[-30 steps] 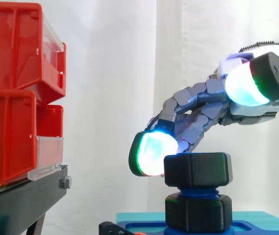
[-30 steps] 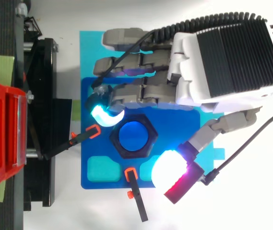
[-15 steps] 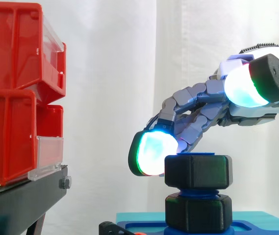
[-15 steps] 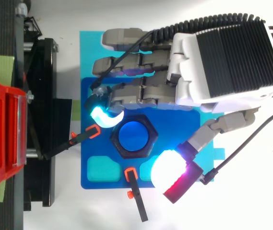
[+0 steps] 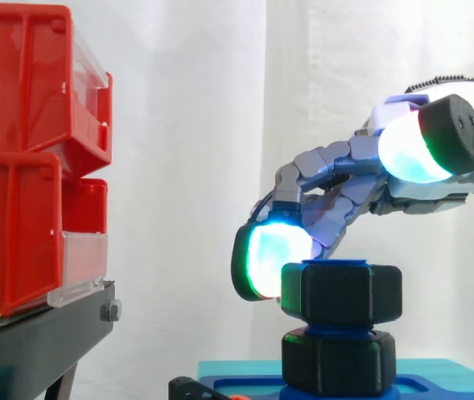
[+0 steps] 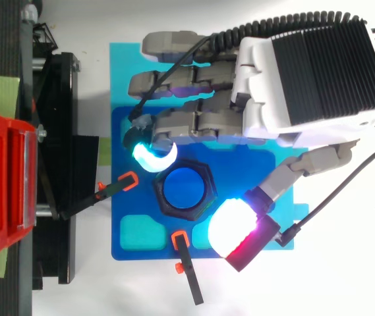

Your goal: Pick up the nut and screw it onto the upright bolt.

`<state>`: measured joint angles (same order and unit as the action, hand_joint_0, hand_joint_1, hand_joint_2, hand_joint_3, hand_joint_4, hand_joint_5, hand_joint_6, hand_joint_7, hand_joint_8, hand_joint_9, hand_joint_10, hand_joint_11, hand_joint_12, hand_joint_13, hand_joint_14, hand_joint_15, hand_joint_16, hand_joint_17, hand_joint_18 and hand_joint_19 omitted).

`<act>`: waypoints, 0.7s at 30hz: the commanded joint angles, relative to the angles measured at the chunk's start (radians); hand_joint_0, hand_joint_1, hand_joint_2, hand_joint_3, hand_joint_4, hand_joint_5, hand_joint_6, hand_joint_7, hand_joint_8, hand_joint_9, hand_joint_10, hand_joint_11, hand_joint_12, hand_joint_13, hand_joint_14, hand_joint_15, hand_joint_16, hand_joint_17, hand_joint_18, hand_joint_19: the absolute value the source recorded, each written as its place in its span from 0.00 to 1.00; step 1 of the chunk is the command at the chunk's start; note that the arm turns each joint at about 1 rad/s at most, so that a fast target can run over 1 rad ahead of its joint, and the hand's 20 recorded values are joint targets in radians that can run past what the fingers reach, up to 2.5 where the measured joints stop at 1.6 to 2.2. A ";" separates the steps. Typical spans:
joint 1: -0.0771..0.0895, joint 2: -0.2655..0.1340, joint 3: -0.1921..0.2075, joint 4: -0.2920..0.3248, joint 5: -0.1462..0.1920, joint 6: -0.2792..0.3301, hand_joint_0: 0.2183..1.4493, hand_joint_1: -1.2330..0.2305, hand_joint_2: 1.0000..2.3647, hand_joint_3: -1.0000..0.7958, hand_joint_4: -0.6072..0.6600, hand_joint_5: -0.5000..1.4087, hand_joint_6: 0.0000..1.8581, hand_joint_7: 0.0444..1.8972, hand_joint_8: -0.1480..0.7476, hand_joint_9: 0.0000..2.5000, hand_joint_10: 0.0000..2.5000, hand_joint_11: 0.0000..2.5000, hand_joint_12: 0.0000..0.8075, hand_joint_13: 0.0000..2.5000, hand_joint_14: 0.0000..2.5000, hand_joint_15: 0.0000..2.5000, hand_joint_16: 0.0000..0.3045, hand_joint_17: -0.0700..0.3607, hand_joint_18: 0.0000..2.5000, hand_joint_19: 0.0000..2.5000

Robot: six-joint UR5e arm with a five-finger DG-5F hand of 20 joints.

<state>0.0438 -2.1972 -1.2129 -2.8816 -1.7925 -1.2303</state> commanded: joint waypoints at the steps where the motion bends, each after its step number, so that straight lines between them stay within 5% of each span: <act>1: -0.002 0.000 0.001 -0.001 -0.001 0.000 0.23 0.72 0.00 0.28 0.65 0.21 0.27 0.62 0.48 0.29 0.00 0.00 0.34 0.13 0.00 0.00 0.09 0.31 0.00 0.00; 11: -0.019 0.000 0.001 -0.001 -0.019 0.000 0.23 0.71 0.00 0.28 0.64 0.24 0.27 0.72 0.49 0.31 0.00 0.00 0.34 0.14 0.00 0.00 0.09 0.30 0.01 0.00; 21: -0.035 0.000 0.016 -0.002 -0.036 0.000 0.23 0.70 0.00 0.28 0.62 0.26 0.29 0.70 0.47 0.34 0.00 0.00 0.33 0.16 0.00 0.00 0.08 0.30 0.02 0.00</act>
<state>0.0127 -2.1967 -1.2020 -2.8835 -1.8243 -1.2302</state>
